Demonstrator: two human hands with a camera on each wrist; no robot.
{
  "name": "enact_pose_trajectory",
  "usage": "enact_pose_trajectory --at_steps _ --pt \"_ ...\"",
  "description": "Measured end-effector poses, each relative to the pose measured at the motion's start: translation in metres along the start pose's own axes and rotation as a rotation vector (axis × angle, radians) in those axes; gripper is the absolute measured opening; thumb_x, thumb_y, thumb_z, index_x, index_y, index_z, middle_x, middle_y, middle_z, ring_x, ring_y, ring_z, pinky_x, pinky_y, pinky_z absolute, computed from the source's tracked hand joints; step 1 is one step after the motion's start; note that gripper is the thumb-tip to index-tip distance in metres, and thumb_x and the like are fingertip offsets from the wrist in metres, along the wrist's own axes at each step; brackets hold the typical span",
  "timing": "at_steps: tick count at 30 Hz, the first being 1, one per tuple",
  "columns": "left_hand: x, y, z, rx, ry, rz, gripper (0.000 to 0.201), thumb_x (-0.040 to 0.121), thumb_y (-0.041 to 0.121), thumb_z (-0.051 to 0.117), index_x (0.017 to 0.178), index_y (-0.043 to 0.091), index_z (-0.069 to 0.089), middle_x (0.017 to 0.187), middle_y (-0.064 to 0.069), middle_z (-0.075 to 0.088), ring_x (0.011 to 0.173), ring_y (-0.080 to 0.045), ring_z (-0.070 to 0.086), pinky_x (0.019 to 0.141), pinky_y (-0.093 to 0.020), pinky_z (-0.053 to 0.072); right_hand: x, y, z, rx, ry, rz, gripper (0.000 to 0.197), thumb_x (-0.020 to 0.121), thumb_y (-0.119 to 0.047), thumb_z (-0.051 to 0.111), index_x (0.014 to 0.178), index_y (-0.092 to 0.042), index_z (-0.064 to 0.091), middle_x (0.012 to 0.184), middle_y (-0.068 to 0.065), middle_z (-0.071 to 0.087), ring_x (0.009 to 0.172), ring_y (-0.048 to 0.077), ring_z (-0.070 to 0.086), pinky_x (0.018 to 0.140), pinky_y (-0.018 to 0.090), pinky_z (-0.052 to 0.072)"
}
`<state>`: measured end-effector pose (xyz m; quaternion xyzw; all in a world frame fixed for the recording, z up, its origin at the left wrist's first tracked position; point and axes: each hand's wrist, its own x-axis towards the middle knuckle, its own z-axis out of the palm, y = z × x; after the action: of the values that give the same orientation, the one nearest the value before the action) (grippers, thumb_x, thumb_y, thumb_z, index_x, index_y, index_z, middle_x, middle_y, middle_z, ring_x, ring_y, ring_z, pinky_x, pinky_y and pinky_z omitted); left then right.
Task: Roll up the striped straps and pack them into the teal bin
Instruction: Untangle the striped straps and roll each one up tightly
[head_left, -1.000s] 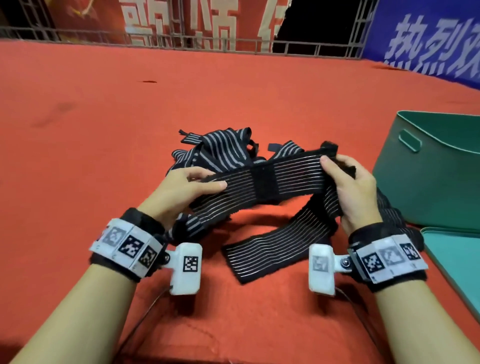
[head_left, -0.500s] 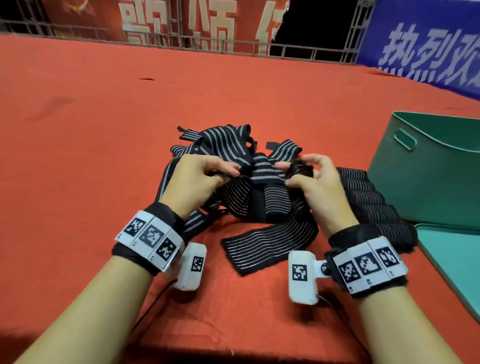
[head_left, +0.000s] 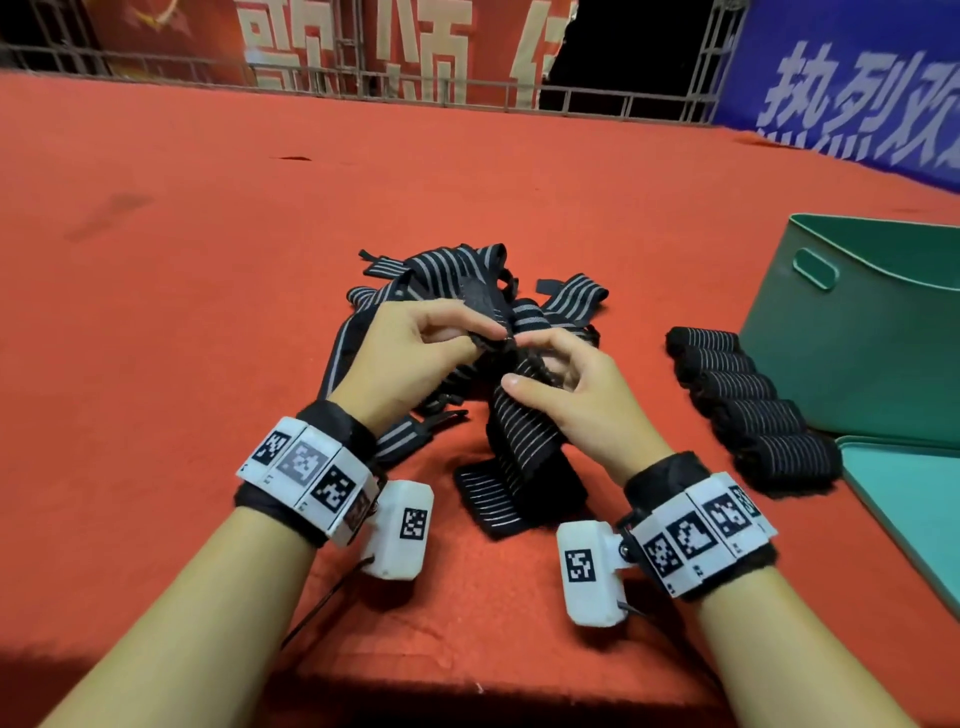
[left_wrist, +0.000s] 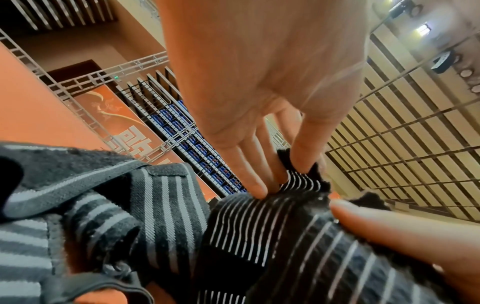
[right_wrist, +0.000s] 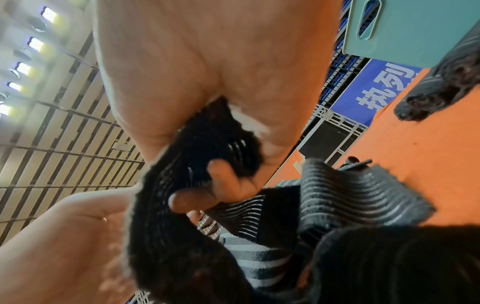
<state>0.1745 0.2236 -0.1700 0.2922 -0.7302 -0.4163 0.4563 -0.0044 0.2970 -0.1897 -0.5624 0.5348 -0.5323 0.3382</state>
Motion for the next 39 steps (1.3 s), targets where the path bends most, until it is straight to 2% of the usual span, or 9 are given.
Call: enact_pose_trajectory --at_steps 2,7,11,17,20,24,29,35,39 --pt "-0.003 0.003 0.002 -0.054 -0.027 -0.016 0.017 0.085 0.000 0.069 0.092 0.012 0.078 0.087 -0.010 0.076 0.082 -0.009 0.067 0.079 -0.019 0.052 -0.002 -0.001 0.001 0.082 -0.018 0.035 0.031 0.092 -0.001 0.071 0.121 -0.010 0.063 0.100 0.005 0.076 0.088 0.008 0.072 0.077 0.020 0.054" --pt "-0.004 0.004 0.010 0.010 0.091 -0.016 0.015 0.088 0.002 0.075 0.088 0.017 0.070 0.081 0.005 0.071 0.071 0.001 0.065 0.070 -0.016 0.051 0.001 -0.004 0.003 0.263 -0.043 0.108 0.036 0.087 -0.004 0.063 0.122 -0.011 0.069 0.104 0.004 0.075 0.093 0.014 0.071 0.080 0.025 0.054" --pt "0.002 -0.004 0.002 0.017 0.248 -0.031 0.028 0.084 -0.009 0.063 0.087 0.019 0.067 0.089 0.004 0.070 0.082 -0.010 0.066 0.078 -0.031 0.054 0.002 -0.014 0.005 0.541 0.005 0.186 0.039 0.095 0.007 0.039 0.125 0.003 0.063 0.112 0.020 0.074 0.090 0.020 0.073 0.069 0.025 0.059" --pt "-0.003 -0.008 0.004 0.185 0.175 -0.019 0.037 0.088 -0.005 0.055 0.089 0.026 0.075 0.085 0.010 0.074 0.071 -0.009 0.067 0.068 -0.032 0.057 0.013 0.001 0.000 0.316 0.319 0.159 0.027 0.090 0.009 0.065 0.110 -0.008 0.065 0.102 0.014 0.077 0.096 0.027 0.074 0.087 0.040 0.060" --pt "-0.008 -0.003 0.013 0.189 0.069 -0.023 0.026 0.091 0.006 0.065 0.096 0.027 0.080 0.086 -0.001 0.077 0.074 -0.013 0.066 0.071 -0.032 0.055 0.011 0.008 0.003 0.172 0.355 0.130 0.026 0.087 -0.004 0.075 0.108 -0.018 0.066 0.101 0.009 0.077 0.094 0.022 0.075 0.087 0.040 0.061" --pt "-0.015 0.004 0.025 0.184 -0.065 -0.010 0.013 0.090 0.019 0.075 0.102 0.020 0.081 0.080 0.014 0.075 0.070 0.005 0.062 0.071 -0.020 0.048 0.011 0.009 0.012 0.065 0.362 0.102 0.022 0.096 -0.020 0.070 0.117 -0.015 0.066 0.103 0.001 0.075 0.098 0.013 0.072 0.091 0.035 0.056" --pt "-0.019 0.005 0.036 0.283 -0.103 -0.041 0.062 0.072 0.065 0.070 0.117 0.024 0.077 0.107 0.015 0.077 0.101 0.004 0.069 0.095 -0.037 0.057 0.005 -0.010 0.029 0.563 0.180 0.215 0.050 0.108 -0.046 0.042 0.133 -0.007 0.062 0.128 0.014 0.070 0.119 0.027 0.068 0.106 0.043 0.053" --pt "-0.016 0.004 0.023 0.221 0.062 -0.066 0.026 0.082 0.036 0.080 0.106 0.025 0.081 0.095 0.014 0.078 0.093 0.000 0.072 0.090 -0.037 0.059 0.010 -0.011 0.036 0.801 0.032 0.217 0.062 0.105 -0.047 0.041 0.152 -0.007 0.044 0.146 0.015 0.057 0.132 0.024 0.057 0.115 0.045 0.042" --pt "-0.013 0.002 0.014 0.165 0.071 -0.049 0.022 0.091 0.013 0.068 0.084 0.030 0.081 0.075 0.014 0.076 0.074 0.006 0.067 0.073 -0.020 0.055 0.007 -0.010 0.024 0.541 0.142 0.118 0.043 0.094 -0.006 0.050 0.135 -0.009 0.060 0.114 0.004 0.073 0.098 0.013 0.069 0.078 0.024 0.054"
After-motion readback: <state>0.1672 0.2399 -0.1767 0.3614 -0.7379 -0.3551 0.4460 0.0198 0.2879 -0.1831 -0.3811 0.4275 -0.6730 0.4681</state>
